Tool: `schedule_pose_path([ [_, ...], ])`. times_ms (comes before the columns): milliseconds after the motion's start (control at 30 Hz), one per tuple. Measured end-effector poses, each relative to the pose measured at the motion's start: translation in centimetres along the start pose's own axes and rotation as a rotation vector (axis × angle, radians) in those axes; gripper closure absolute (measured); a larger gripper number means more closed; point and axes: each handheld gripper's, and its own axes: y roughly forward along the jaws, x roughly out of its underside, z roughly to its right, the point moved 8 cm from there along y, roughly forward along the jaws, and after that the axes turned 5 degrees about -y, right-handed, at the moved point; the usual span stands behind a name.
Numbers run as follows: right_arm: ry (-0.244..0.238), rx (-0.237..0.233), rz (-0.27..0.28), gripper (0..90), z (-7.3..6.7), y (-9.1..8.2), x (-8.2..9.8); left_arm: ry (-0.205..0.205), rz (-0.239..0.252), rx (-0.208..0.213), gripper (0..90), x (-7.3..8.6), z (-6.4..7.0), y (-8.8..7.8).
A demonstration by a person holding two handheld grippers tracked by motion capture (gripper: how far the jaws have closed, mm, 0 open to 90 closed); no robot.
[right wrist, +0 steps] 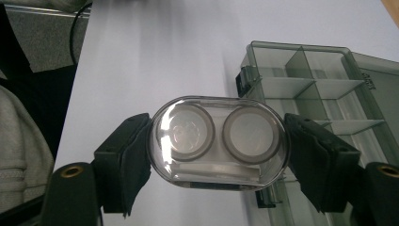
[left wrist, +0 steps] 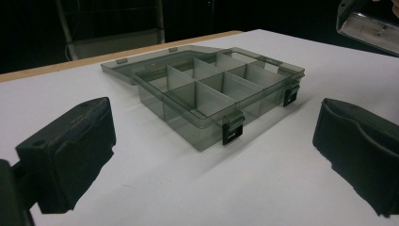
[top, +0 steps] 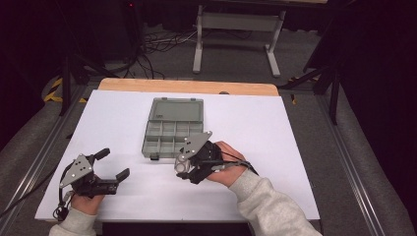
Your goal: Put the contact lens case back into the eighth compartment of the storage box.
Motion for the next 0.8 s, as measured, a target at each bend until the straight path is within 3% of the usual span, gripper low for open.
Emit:
schedule_pose_path([
  [800, 0.019, 0.043, -0.001, 26.9, 3.5, -1.0, 0.1, -0.002, 0.004, -0.002, 0.7, 0.0, 0.0, 0.0],
])
